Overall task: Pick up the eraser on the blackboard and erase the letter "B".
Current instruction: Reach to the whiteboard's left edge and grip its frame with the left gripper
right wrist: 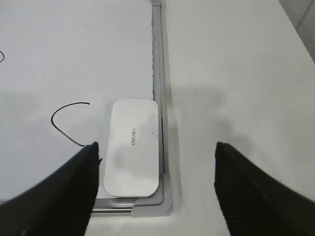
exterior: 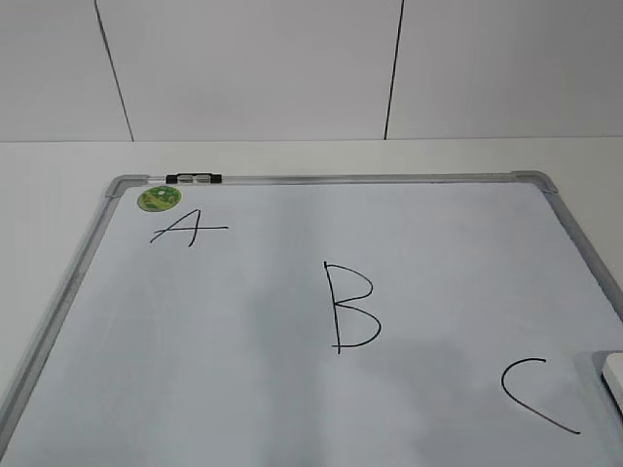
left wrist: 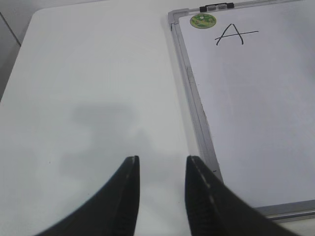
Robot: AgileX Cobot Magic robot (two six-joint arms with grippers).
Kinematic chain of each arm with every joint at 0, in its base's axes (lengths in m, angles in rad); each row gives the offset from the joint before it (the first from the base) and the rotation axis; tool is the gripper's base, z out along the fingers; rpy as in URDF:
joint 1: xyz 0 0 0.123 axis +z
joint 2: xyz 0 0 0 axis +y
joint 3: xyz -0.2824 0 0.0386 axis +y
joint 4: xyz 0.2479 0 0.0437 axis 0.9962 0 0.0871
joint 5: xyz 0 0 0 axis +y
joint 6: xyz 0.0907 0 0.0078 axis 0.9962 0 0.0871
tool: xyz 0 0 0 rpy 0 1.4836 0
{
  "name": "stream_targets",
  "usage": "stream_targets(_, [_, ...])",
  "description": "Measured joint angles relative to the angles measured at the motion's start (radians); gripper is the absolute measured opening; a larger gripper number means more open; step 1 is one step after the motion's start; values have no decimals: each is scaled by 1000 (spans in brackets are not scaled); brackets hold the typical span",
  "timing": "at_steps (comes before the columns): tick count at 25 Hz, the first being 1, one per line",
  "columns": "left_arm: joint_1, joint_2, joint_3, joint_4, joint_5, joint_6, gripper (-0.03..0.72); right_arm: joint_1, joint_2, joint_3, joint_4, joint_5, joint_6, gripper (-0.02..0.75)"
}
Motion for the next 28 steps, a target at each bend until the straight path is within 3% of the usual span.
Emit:
stream_targets(13, [0, 35, -2, -8, 4, 0, 241, 0, 276, -34, 53, 4, 118, 583])
stream_targets(20, [0, 307, -105, -19, 17, 0, 241, 0, 426, -34, 136, 4, 137, 583])
stream_targets(28, [0, 686, -220, -70, 19, 0, 241, 0, 574, -89, 146, 87, 139, 583])
